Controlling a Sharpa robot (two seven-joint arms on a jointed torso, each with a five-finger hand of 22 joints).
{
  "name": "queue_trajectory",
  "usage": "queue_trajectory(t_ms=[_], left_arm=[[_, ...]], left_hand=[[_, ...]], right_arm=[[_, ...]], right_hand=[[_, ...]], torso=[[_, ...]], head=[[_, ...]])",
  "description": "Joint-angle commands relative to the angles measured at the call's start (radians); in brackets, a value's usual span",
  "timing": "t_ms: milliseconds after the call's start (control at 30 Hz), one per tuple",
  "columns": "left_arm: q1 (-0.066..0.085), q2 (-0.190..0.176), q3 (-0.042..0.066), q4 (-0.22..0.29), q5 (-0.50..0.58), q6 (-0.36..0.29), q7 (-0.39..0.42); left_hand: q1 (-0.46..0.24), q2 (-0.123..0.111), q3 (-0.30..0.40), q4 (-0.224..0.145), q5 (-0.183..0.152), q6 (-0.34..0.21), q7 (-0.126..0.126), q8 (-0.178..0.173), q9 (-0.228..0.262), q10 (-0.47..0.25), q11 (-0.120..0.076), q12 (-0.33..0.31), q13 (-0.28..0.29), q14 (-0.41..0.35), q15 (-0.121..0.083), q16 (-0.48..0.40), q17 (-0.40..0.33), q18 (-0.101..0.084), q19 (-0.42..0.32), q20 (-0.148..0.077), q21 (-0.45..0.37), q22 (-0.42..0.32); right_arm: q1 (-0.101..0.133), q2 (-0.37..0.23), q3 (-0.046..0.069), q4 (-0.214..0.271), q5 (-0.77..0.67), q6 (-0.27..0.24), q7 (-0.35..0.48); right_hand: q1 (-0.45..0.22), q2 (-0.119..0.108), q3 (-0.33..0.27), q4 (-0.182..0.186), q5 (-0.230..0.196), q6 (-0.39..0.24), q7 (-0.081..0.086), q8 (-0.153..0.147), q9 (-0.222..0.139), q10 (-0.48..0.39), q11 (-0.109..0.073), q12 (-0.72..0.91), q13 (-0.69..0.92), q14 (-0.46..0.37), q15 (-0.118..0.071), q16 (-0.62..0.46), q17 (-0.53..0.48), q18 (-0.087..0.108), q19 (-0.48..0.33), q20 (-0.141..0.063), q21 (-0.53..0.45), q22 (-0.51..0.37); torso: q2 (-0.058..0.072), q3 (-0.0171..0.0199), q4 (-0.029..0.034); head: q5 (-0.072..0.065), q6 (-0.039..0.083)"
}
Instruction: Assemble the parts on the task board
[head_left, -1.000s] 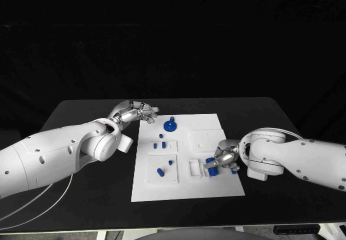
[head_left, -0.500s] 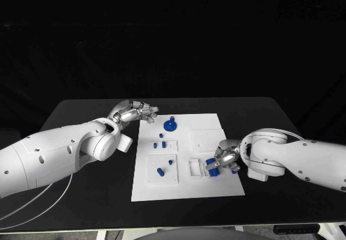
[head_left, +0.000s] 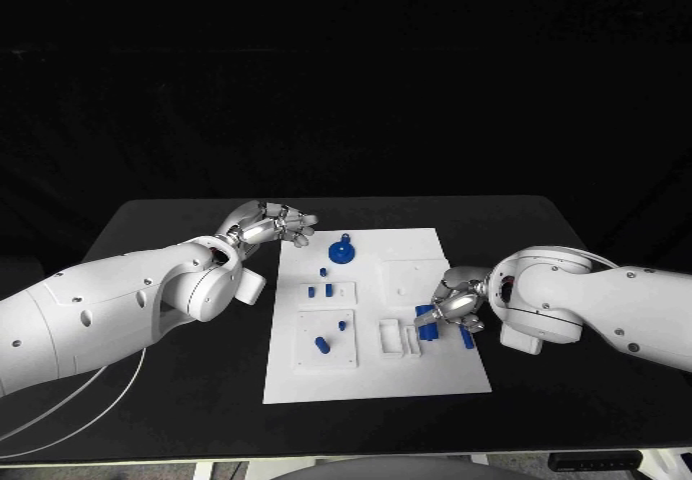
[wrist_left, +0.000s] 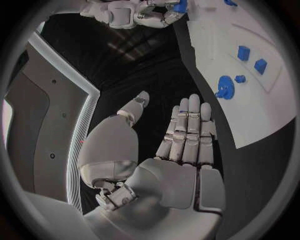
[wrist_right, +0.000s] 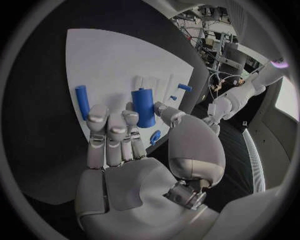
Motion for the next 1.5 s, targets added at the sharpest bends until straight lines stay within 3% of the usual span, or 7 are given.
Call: queue_trajectory(t_ms=[33,400,533,867,1033,1500], left_arm=[[-0.001,0.002,0.001,0.002,0.006,0.014,0.005],[0.0,0.003,0.001,0.002,0.006,0.018,0.001],[0.0,0.003,0.001,0.003,0.006,0.018,0.001],[0.0,0.0,0.001,0.008,0.006,0.019,-0.001],[0.0,-0.001,0.001,0.008,0.006,0.02,-0.001],[0.0,-0.002,0.001,0.009,0.006,0.021,-0.005]], left_hand=[[0.002,0.012,0.002,-0.004,0.003,-0.007,0.001,0.004,-0.002,0.001,-0.002,-0.004,0.0,0.006,0.004,-0.005,0.002,0.014,0.001,0.006,-0.007,0.002],[0.002,0.012,0.001,-0.005,0.003,-0.006,0.0,0.004,-0.002,0.001,-0.002,-0.004,0.0,0.006,0.004,-0.007,0.003,0.014,0.001,0.006,-0.007,0.002],[0.002,0.012,0.001,-0.005,0.004,-0.006,0.0,0.004,-0.002,0.001,-0.002,-0.004,0.0,0.006,0.004,-0.007,0.003,0.014,0.001,0.007,-0.007,0.003],[-0.003,0.013,-0.002,-0.003,0.003,-0.007,0.001,0.005,-0.002,0.0,-0.001,-0.005,0.0,0.006,0.005,-0.01,0.006,0.013,0.001,0.007,-0.009,0.004],[-0.003,0.013,-0.002,-0.003,0.003,-0.007,0.001,0.005,-0.002,0.0,-0.001,-0.005,0.0,0.006,0.005,-0.011,0.007,0.013,0.001,0.007,-0.009,0.004],[-0.003,0.014,-0.003,-0.004,0.003,-0.007,0.001,0.005,-0.002,0.0,-0.001,-0.005,0.0,0.006,0.005,-0.012,0.008,0.013,0.001,0.007,-0.01,0.004]], right_arm=[[0.008,0.002,0.0,0.005,0.082,-0.002,-0.001],[0.011,0.055,-0.001,-0.007,0.145,0.042,-0.016],[0.01,0.075,-0.002,-0.016,0.147,0.049,-0.017],[0.01,0.103,-0.019,-0.03,0.133,0.066,-0.02],[0.01,0.106,-0.025,-0.028,0.126,0.064,-0.02],[0.004,0.117,-0.027,-0.037,0.107,0.046,-0.02]], right_hand=[[-0.018,-0.003,0.013,-0.01,0.001,0.014,0.006,0.0,-0.001,0.008,-0.002,-0.005,0.002,0.005,-0.002,-0.004,0.002,0.08,0.001,0.005,0.006,0.017],[-0.037,-0.006,0.016,-0.017,0.001,0.017,0.007,-0.004,-0.004,0.01,-0.002,-0.008,0.003,0.006,-0.002,-0.006,0.004,0.08,0.001,0.006,0.008,0.017],[-0.044,-0.008,0.015,-0.018,0.001,0.017,0.007,-0.006,-0.005,0.01,-0.002,-0.009,0.003,0.006,-0.002,-0.007,0.005,0.08,0.0,0.006,0.008,0.017],[-0.063,-0.014,0.014,-0.021,0.001,0.018,0.007,-0.01,-0.008,0.01,-0.001,-0.012,0.005,0.007,-0.001,-0.009,0.007,0.08,-0.002,0.006,0.009,0.016],[-0.069,-0.015,0.014,-0.022,0.001,0.018,0.008,-0.011,-0.008,0.009,-0.001,-0.012,0.006,0.007,-0.001,-0.01,0.008,0.08,-0.002,0.006,0.009,0.016],[-0.078,-0.019,0.014,-0.023,0.0,0.018,0.008,-0.013,-0.009,0.009,-0.001,-0.014,0.007,0.007,-0.001,-0.011,0.009,0.08,-0.003,0.006,0.009,0.016]], torso=[[0.001,-0.0003,0.0014],[0.001,-0.0023,0.001],[0.002,-0.0014,0.0015],[0.002,-0.0004,0.0006],[0.001,-0.0003,0.0002],[0.002,-0.0001,-0.0001]], head=[[0.002,0.0],[0.009,-0.002],[0.011,-0.001],[0.02,-0.005],[0.021,-0.005],[0.023,-0.008]])
